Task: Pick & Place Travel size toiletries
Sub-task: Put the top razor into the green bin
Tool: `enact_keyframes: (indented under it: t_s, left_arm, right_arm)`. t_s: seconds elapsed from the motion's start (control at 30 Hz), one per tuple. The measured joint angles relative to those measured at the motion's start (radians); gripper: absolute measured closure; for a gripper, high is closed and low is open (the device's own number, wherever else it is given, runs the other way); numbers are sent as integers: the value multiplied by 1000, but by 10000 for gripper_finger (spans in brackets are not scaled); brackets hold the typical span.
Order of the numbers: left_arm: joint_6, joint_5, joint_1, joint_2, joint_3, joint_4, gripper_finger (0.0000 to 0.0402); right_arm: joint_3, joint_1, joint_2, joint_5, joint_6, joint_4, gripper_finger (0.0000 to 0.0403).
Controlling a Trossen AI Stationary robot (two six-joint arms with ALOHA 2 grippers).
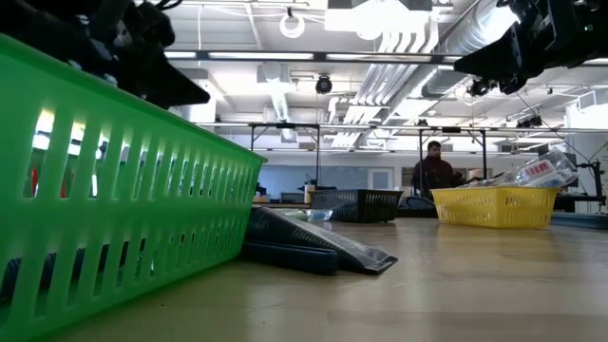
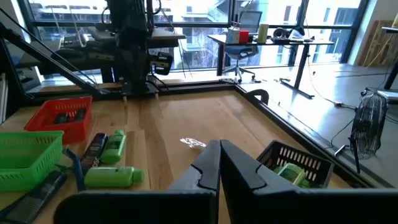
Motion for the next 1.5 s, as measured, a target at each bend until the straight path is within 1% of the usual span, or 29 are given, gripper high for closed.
enact_keyframes:
  t_s: [0.13,0.23,0.37,0.53,0.63,0.73,0.8,0.93,1.1,1.23,1.37,1.5]
  left_arm:
    - [0,53,0,69,96,-85,402]
    - [-16,78,-1,115,187,-209,402]
    - [-34,88,-24,189,323,-413,401]
    - [-83,143,-64,280,460,-571,402]
    - [-169,189,-88,326,521,-599,402]
    - [-249,191,-124,368,572,-604,402]
    - [-268,182,-155,409,612,-597,402]
    - [-269,131,-208,500,707,-608,402]
    - [-307,77,-237,626,863,-792,402]
    - [-343,78,-235,743,990,-928,402]
    - [-325,105,-235,852,1095,-975,402]
    - [-320,141,-235,924,1166,-998,402]
  right_arm:
    - [0,0,0,0,-1,0,400]
    - [0,0,0,0,-14,-1,400]
    - [0,0,0,0,-33,-1,400]
    - [0,0,0,15,-35,-1,400]
    - [2,0,0,42,-34,-1,400]
    - [2,0,0,45,-35,-1,400]
    - [2,0,0,45,-35,-1,400]
    - [2,0,0,44,-35,-2,400]
    - [2,0,0,41,-16,-14,400]
    - [2,0,2,36,17,-45,400]
    - [2,0,3,35,21,-57,400]
    - [2,0,3,35,21,-65,400]
